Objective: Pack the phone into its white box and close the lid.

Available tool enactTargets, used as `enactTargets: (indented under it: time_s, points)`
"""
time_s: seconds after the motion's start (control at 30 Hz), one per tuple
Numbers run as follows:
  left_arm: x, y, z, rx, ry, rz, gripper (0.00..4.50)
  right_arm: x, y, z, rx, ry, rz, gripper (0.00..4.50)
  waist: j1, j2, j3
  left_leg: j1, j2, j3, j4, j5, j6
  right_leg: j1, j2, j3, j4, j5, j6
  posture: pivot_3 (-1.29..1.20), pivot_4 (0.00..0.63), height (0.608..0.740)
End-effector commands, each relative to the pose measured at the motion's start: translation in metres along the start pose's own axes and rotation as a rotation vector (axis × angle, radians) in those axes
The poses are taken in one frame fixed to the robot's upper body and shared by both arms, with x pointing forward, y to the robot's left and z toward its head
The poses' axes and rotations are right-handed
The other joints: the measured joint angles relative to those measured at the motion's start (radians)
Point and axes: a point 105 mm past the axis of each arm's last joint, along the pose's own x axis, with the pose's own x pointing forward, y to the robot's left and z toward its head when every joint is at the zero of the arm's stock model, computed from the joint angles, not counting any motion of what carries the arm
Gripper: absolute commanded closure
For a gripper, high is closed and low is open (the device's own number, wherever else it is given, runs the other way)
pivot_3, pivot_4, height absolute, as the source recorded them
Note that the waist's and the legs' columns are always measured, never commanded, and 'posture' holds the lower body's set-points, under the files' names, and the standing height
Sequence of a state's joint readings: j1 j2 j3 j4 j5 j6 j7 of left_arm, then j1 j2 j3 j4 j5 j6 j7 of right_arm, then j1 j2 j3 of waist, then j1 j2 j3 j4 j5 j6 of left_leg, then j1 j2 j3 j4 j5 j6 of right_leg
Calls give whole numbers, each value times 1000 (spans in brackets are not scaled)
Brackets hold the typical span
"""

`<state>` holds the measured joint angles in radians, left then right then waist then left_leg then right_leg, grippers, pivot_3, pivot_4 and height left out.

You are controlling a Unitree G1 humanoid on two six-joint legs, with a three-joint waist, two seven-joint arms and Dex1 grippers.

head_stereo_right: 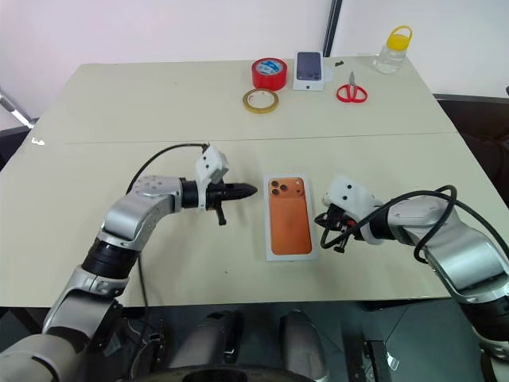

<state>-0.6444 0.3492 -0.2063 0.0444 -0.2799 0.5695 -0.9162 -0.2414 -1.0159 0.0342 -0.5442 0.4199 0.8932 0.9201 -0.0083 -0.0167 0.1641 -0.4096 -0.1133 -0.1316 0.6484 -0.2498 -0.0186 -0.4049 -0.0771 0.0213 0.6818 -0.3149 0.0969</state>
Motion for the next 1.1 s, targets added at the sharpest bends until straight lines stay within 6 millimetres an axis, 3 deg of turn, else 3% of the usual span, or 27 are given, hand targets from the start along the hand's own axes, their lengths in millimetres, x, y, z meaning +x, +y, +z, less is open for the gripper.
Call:
enactTargets:
  time_s: [0.03,0.13,0.3,0.7,0.77,0.9,1.0,1.1]
  points:
    - [9,3,5,40,-2,15,4475,-5,13,11,-43,-43,45,4482,-3,0,0,0,0,0,0,0,0,0,0,0,0,0,0,0,150,740]
    - [25,11,-18,95,130,61,4475,2,22,7,-33,-31,70,4482,-2,0,0,0,0,0,0,0,0,0,0,0,0,0,0,0,150,740]
    - [32,12,-44,64,239,58,4475,10,27,-2,-1,10,64,4482,1,0,-1,0,0,0,0,0,0,0,0,0,0,0,0,0,150,740]
    - [31,3,-54,68,250,30,4475,14,30,-16,4,67,58,4482,0,-4,-5,2,0,0,1,0,0,2,0,0,0,0,0,0,150,740]
    - [29,11,-40,71,168,81,4475,13,22,-6,-9,11,26,4482,0,-4,-5,2,0,0,1,0,0,2,0,0,0,0,0,0,150,740]
    - [6,41,-2,51,-7,251,4475,1,-24,31,8,-197,-179,4482,-10,-5,-4,1,0,0,1,0,0,0,0,1,1,0,0,0,150,740]
    - [-28,64,12,58,-75,399,4475,-8,-66,39,25,-253,-359,4482,-8,-5,-4,1,1,0,0,0,-1,-1,1,1,2,0,0,0,150,740]
    - [-70,81,12,49,-102,542,4475,-14,-91,42,41,-299,-448,4482,-5,-5,-4,1,0,0,-1,1,-1,-2,1,1,2,0,0,0,150,740]
